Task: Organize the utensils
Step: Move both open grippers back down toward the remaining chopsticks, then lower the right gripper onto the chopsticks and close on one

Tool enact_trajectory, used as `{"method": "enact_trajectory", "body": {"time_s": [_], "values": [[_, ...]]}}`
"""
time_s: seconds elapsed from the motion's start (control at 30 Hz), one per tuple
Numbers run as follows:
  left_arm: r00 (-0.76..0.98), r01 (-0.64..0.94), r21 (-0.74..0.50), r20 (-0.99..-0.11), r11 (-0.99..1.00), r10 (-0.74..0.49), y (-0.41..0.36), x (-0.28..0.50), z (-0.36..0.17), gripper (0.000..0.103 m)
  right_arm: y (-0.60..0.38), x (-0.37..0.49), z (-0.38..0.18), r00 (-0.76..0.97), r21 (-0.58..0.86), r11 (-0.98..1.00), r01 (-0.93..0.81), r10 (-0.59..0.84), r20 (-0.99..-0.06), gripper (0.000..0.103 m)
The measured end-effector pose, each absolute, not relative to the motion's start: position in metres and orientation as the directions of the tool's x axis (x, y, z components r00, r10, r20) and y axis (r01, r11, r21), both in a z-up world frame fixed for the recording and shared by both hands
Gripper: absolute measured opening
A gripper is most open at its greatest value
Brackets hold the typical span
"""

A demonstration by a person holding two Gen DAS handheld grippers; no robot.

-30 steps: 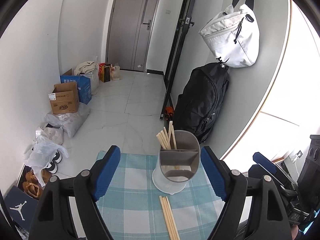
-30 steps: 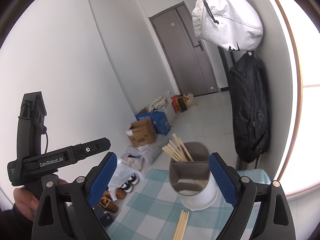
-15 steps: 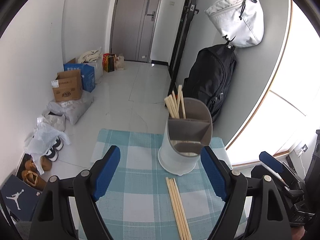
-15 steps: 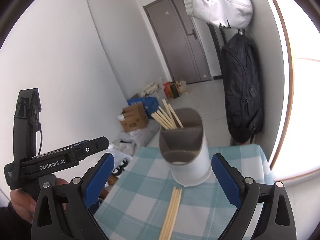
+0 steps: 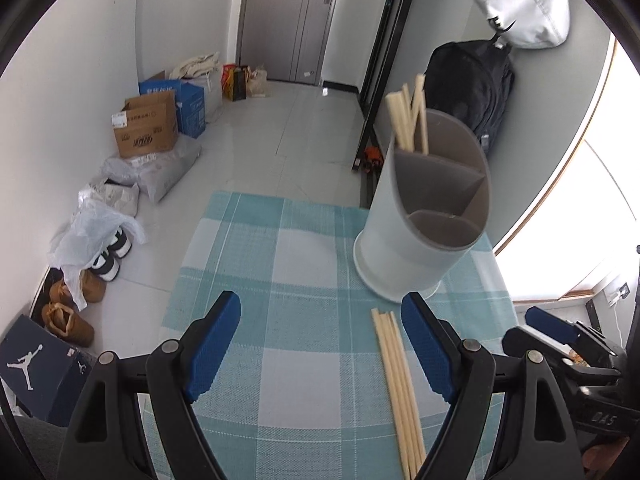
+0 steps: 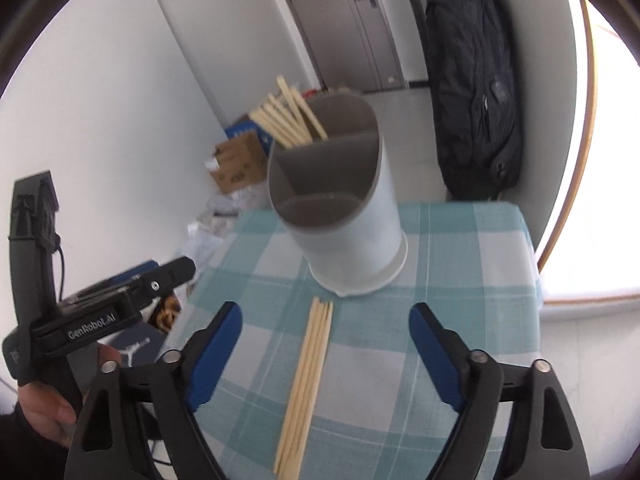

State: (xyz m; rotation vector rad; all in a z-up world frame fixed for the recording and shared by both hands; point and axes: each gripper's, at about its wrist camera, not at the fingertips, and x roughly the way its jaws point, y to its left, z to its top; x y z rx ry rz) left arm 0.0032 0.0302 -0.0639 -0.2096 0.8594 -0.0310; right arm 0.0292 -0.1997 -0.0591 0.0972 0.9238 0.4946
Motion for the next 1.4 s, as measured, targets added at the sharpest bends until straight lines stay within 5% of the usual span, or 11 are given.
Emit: {"method": "enact_trajectory", "body": {"time_s": [0.17, 0.47, 1.4], "values": [[0.639, -0.065, -0.211, -0.759, 0.975, -0.121, 0.035, 0.010, -0.068, 0.079, -0.184, 0.039, -0.089, 0.400, 0.253, 0.892, -0.374, 0.402, -0.824, 0.071], [0.628, -0.098, -0.233, -0.769, 0.967, -0.122, 0.051, 0.014, -0.072, 0.079, -0.153, 0.060, -0.133, 0.270, 0.169, 0.895, -0.413, 0.297, -0.916, 0.035], [0.594, -0.145, -0.312, -0.786, 0.939, -0.169, 0.075, 0.016, -0.076, 0.079, -0.136, 0.081, -0.138, 0.255, 0.034, 0.913, -0.406, 0.149, -0.955, 0.022]]}}
